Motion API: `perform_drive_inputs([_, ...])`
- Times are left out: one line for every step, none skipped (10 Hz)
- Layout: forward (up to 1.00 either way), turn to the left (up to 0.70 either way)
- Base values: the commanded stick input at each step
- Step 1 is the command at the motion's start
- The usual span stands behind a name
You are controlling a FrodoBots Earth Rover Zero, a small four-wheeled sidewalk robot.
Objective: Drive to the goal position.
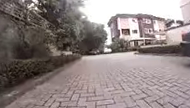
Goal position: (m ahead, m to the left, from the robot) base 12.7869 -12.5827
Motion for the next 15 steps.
perform_drive_inputs([0.70, 0.00])
perform_drive_inputs([0.70, 0.00])
perform_drive_inputs([0.70, 0.00])
perform_drive_inputs([0.70, 0.00])
perform_drive_inputs([0.70, 0.00])
perform_drive_inputs([0.70, 0.00])
perform_drive_inputs([0.70, 0.00])
perform_drive_inputs([0.70, 0.00])
perform_drive_inputs([0.70, 0.00])
perform_drive_inputs([0.70, 0.00])
perform_drive_inputs([0.70, 0.00])
perform_drive_inputs([0.70, 0.00])
perform_drive_inputs([0.70, 0.00])
perform_drive_inputs([0.70, 0.00])
perform_drive_inputs([0.70, 0.00])
